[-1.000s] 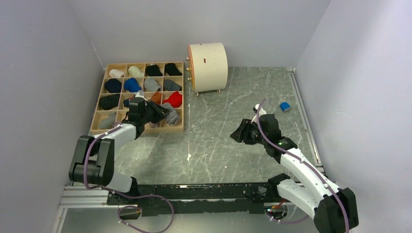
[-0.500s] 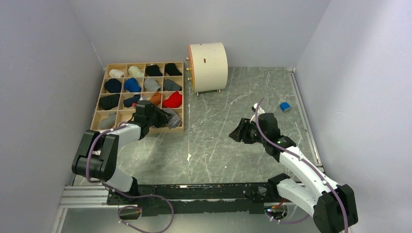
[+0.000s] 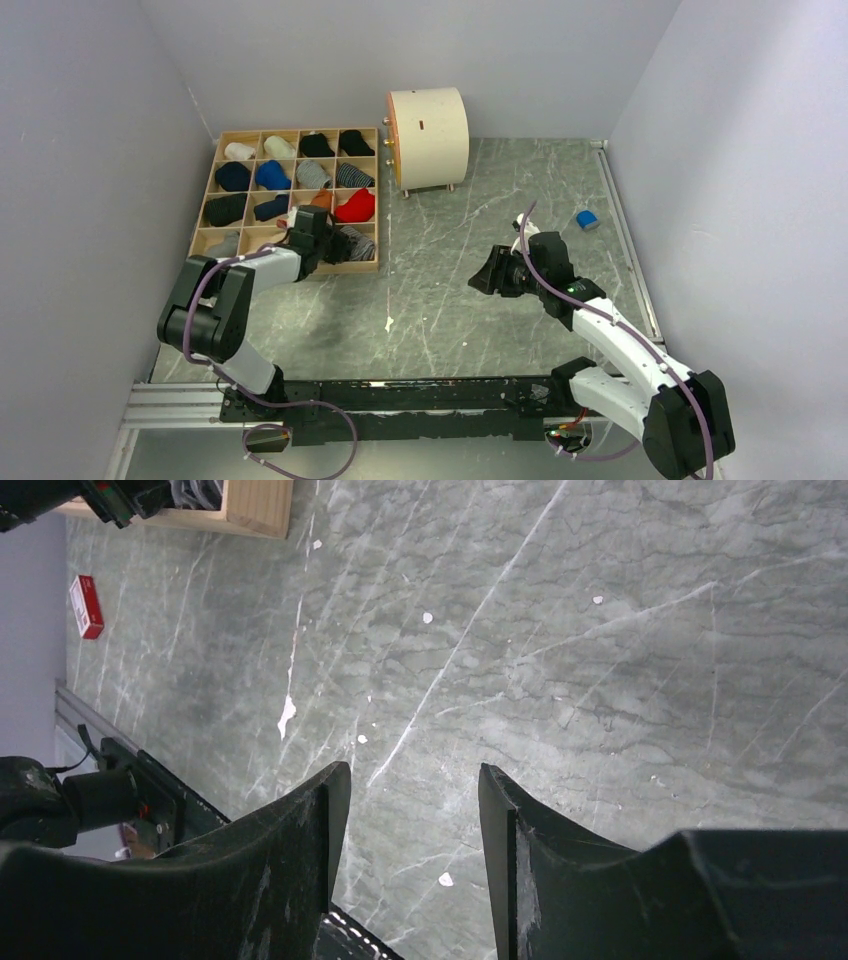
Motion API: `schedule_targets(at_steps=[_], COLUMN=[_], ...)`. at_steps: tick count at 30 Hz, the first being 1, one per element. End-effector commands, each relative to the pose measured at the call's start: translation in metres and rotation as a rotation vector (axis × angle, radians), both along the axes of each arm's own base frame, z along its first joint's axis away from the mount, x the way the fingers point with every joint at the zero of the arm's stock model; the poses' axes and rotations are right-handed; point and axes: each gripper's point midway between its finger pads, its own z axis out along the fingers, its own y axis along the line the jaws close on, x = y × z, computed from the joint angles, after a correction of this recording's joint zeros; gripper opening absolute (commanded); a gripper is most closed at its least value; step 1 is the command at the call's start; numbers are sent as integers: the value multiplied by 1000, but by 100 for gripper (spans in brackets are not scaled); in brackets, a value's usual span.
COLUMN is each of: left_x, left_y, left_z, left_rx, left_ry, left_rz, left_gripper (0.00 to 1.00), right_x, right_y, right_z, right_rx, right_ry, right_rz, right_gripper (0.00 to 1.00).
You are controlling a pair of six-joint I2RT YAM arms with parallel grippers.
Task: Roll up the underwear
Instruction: Place the underwear in the storage box.
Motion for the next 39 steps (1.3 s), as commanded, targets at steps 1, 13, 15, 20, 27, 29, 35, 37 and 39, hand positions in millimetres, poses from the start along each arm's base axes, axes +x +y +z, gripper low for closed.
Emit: schedule_targets(at_steps=[1, 13, 15, 20, 27, 29, 35, 37, 39], left_x=[3, -4, -6, -9, -11, -12, -19, -21, -23], left_y=[9, 6, 3, 4, 8, 9, 13, 15, 16], left_z=[-5, -22, -22, -13, 5, 10, 18, 22, 28], left_rx=[104, 225, 223, 226, 224, 219, 216, 219, 215], left_ry=[48, 157, 157, 157, 129, 121, 123, 117, 102], left_rz=[39, -47, -53, -41, -15, -8, 8, 12, 14], left_gripper=[5, 20, 28, 40, 61, 64, 72, 77, 83], right_x=[11, 14, 14, 14, 16, 17, 18, 18, 18], right_y=[6, 7, 7, 6, 8, 8, 9, 10, 11], right_z=[19, 25, 28, 33, 37, 39, 41, 42, 43], right_rx=[29, 23, 21, 17, 23, 25, 27, 31, 34], right_ry=[-78, -87, -93, -101, -105, -107, -112, -112, -114], right_rz=[25, 34, 34, 30, 35, 37, 40, 43, 45], right_gripper=[54, 54, 54, 54, 54, 54, 54, 54, 54])
